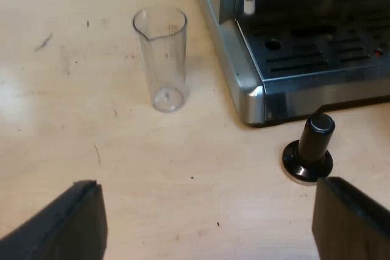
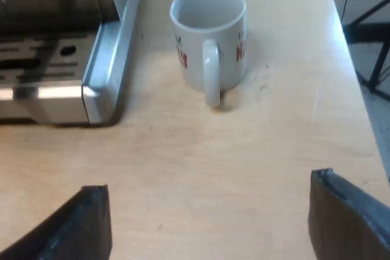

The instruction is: Pour the beans into the coffee machine

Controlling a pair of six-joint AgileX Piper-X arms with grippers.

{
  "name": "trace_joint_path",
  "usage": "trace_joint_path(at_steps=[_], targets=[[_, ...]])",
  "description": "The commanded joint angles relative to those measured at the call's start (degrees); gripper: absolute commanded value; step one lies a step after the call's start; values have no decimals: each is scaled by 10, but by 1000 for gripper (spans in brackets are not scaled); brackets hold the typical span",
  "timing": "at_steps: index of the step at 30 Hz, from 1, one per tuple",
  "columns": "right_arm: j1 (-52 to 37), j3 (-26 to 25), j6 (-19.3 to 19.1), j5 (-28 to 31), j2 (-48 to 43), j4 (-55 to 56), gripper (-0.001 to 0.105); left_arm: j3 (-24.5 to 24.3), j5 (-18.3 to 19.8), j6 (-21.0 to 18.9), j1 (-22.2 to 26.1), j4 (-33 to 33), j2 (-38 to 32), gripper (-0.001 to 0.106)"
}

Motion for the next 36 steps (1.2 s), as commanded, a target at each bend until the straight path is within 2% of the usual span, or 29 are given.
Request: trace_joint_path(at_steps=[1,13,23,26,28,36], targets=[[-3,6,-7,-5,-26,-3,69,-1,-5,-1,1,-3,-23,72],[-3,64,-7,-5,-26,-3,69,-1,-4,-1,1,-3,-23,72],[-3,64,-7,-5,-26,10,69,-1,-4,-1,1,-4,-23,72],[-3,64,-7,-5,-26,15,69,0,-4,14,1,-14,-23,72],[-3,69,-7,-5,-26,13,69,5,-4,38,1,-38,-23,72],[-3,80,-7,-5,-26,10,69,14,3,38,1,-43,-23,72]])
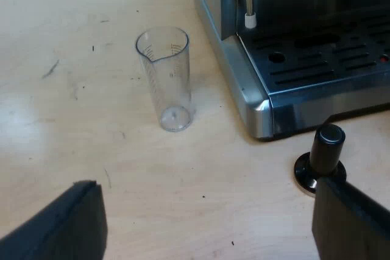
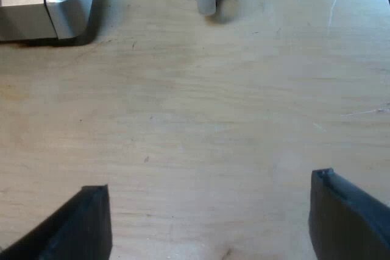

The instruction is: Pour the beans into the coffee machine

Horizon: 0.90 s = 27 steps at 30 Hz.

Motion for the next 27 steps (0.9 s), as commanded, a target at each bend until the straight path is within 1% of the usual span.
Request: trace_joint_path(at_steps=[1,4,11,12,27], targets=[[-3,-3,-7,-5,-27,-2,69,-1,6,-3,1,-7,-23,72],[-3,-3,-7,-5,-27,-4,69,-1,14,-5,1,-7,-23,72],[-3,0,-7,-5,-27,-42,69,-1,14,-5,1,-7,-23,72],[-3,2,-3,-5,-26,-36,69,-1,14,-5,1,-7,-23,72],[-3,2,-3,-1,-26,-37,69,-1,14,-5,1,-7,-23,72]])
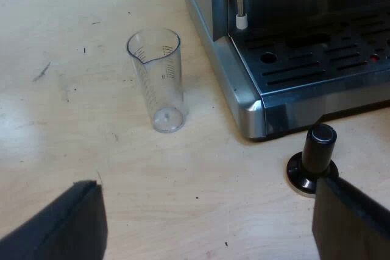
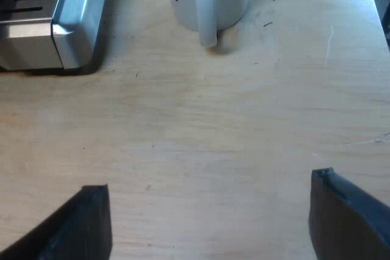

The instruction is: Pour the beans into the coffee machine

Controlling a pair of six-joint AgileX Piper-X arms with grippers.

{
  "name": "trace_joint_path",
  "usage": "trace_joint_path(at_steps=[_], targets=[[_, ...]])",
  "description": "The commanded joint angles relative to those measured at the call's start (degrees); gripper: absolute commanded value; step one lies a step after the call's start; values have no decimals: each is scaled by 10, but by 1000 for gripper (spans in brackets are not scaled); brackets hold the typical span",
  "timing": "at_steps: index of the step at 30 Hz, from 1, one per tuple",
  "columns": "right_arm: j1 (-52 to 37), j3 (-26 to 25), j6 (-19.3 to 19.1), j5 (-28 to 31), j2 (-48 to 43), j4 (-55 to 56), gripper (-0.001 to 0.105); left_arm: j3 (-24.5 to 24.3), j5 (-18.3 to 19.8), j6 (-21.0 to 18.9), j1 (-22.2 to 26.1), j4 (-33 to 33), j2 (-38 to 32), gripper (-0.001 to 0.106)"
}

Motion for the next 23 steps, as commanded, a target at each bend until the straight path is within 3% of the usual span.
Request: trace_joint_path(at_steps=[1,23], targets=[[-3,0,-3,-1,-26,0,69,-1,4,-5,1,-7,-23,72],[-3,0,-3,-1,-26,0,69,0,15,-5,1,-7,-23,72]])
